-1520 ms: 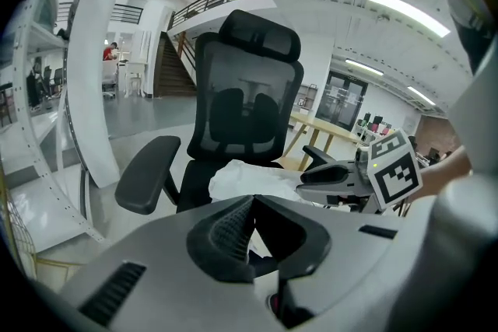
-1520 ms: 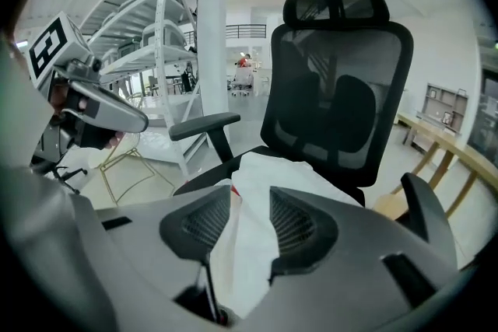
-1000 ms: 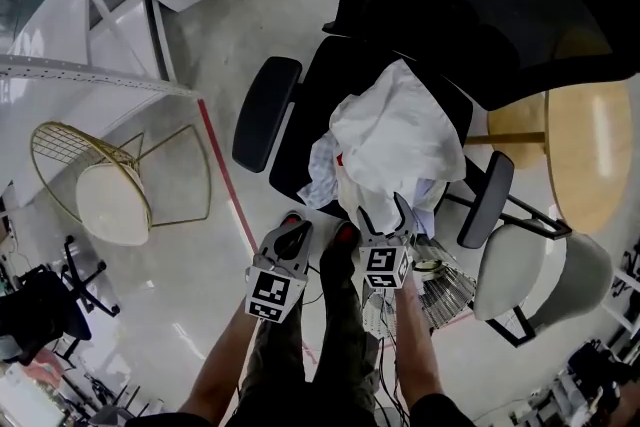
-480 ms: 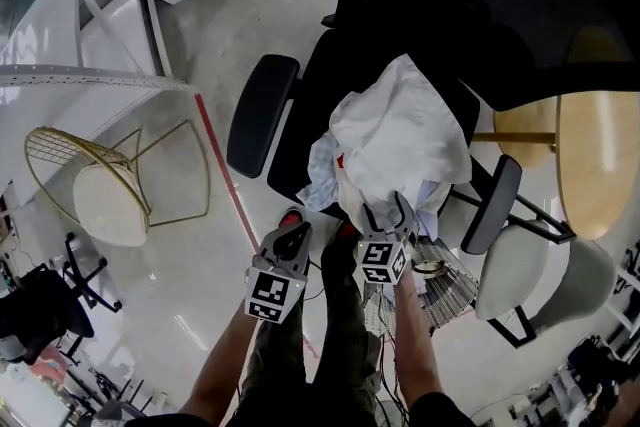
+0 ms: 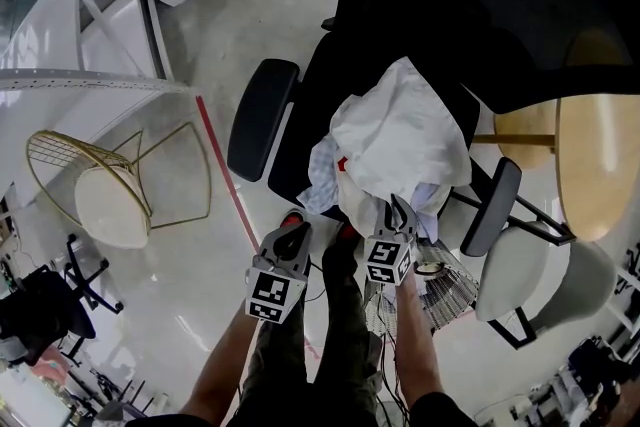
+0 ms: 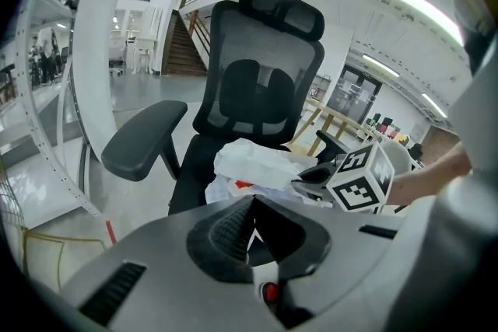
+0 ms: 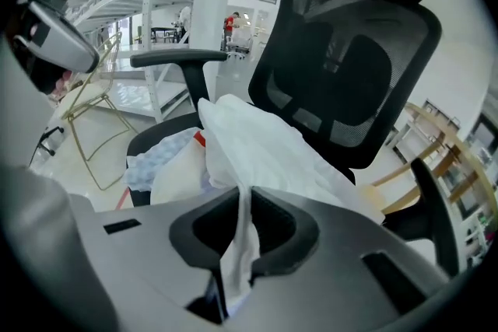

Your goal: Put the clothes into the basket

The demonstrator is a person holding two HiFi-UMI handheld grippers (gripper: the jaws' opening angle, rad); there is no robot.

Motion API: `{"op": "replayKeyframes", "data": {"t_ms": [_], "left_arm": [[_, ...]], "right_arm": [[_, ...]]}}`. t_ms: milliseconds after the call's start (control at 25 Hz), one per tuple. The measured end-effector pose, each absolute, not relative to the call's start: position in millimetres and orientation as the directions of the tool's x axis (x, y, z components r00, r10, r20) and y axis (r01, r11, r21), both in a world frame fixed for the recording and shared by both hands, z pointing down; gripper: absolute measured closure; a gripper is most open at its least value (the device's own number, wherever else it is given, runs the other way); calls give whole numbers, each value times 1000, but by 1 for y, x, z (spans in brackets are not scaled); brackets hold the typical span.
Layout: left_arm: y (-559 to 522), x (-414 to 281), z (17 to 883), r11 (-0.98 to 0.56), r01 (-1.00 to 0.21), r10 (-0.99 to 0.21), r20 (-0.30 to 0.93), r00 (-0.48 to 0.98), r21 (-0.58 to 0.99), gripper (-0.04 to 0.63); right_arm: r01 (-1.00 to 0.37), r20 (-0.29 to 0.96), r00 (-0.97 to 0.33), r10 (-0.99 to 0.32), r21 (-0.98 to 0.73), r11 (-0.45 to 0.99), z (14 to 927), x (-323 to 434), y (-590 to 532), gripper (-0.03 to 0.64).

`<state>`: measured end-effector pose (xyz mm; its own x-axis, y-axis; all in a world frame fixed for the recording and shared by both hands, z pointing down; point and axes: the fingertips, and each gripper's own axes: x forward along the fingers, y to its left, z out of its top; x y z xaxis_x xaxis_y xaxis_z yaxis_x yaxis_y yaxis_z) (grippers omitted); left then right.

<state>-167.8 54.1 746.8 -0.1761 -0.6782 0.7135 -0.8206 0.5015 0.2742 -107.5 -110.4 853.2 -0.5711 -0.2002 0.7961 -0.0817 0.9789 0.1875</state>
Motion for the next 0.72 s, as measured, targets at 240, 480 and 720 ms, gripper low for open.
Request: {"op": "replayKeyframes", "data": {"t_ms": [240,480,720], "left_arm": [[58,-170,737,495,-827,-683,708,-179,268,589],[58,-184,713,481,-841,-704,681,-202,249,589],[51,-192,673,468,-856,-727,645,-233,218,589]], "right_arm": [[-175,778,-604,-175,85,981,832,-116,-119,571],[-235,721,-658,-216,76,969,799,-134,-130,574],[-297,655,-708,-264,64,953,743,-143,-146,575]]}}
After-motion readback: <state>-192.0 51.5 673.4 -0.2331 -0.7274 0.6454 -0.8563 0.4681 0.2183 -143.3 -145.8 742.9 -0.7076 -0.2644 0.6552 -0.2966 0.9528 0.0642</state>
